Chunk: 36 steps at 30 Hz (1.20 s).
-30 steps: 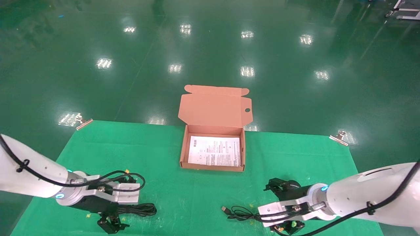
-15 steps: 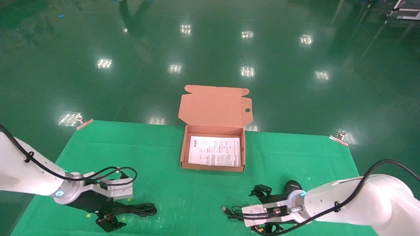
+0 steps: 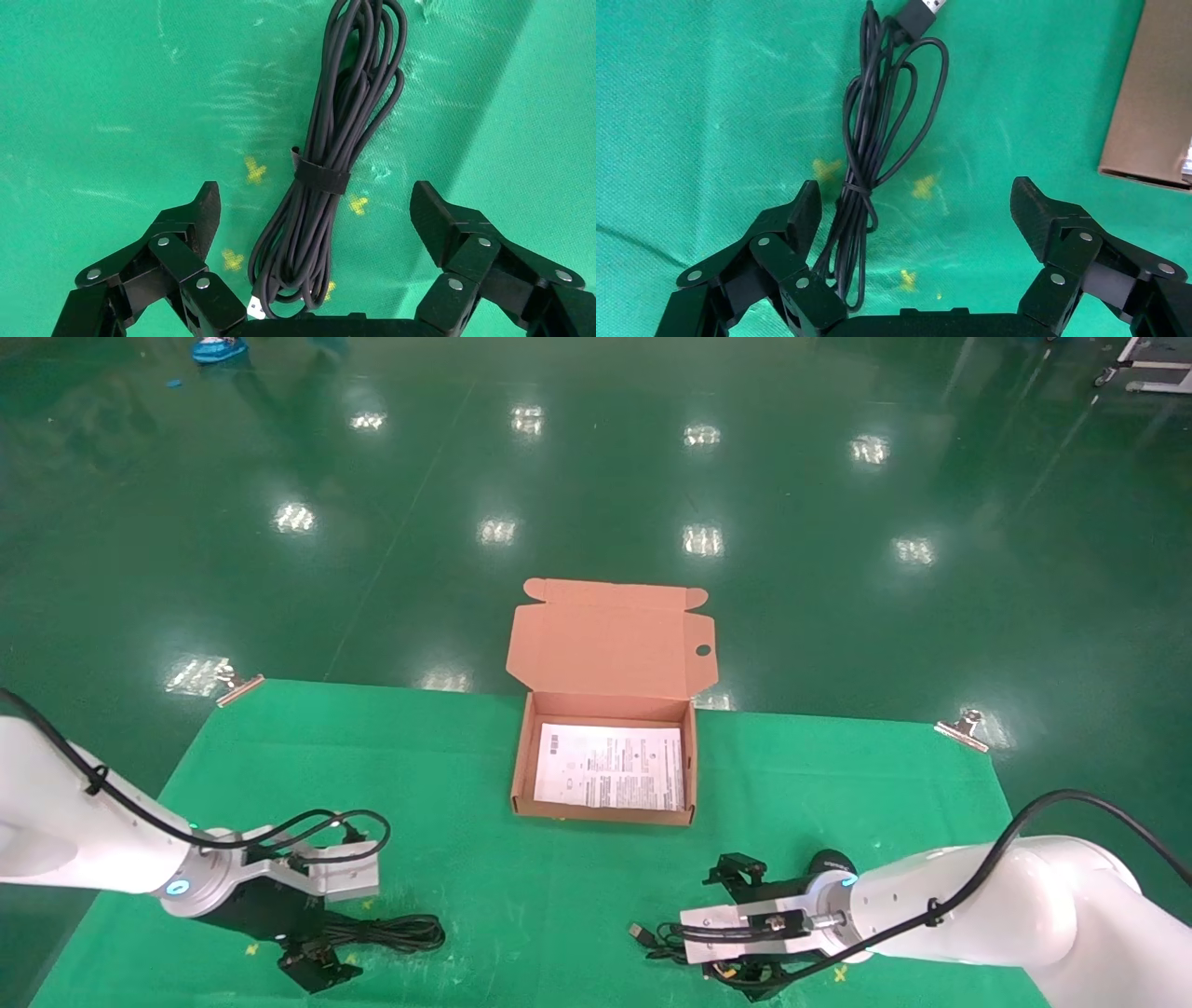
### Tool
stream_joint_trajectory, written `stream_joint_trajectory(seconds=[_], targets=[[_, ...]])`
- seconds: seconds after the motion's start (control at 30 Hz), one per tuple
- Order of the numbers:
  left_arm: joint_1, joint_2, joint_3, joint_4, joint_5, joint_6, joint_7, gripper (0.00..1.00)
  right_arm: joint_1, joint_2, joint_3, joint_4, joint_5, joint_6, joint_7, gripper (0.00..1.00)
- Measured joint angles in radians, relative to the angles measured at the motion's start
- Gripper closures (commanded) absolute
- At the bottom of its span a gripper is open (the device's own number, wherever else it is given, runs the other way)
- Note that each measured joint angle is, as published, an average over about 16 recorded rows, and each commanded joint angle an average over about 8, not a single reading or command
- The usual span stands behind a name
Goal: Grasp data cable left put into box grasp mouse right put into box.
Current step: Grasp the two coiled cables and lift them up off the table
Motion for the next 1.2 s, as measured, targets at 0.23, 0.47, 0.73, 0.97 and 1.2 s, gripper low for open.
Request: stream_joint_trajectory(seconds=[0.23, 0.47, 0.73, 0.97, 1.2], targets=[[-0.001, 0.001, -0.001, 0.003, -0.001, -0.001, 0.001, 1.0, 0.001, -0.001, 0.001, -0.002, 0.001, 0.002, 0.0, 1.0], [0.001, -0.002, 0.0, -0.009, 0.0, 0.002, -0.003, 1.0, 0.001, 0.002, 0.0, 0.005, 0.0, -0.004, 0.0, 1.0], [0.003, -0.004, 0.0, -0.016, 0.0, 0.005, -0.006, 1.0, 0.001, 0.003, -0.001, 0.01, 0.0, -0.008, 0.0, 1.0], [0.003, -0.005, 0.001, -0.02, 0.001, 0.006, -0.007, 1.0, 0.001, 0.004, -0.002, 0.012, -0.001, -0.01, -0.001, 1.0], [0.004, -0.005, 0.001, -0.021, 0.001, 0.007, -0.007, 1.0, 0.001, 0.004, -0.002, 0.013, -0.001, -0.01, -0.001, 1.0]])
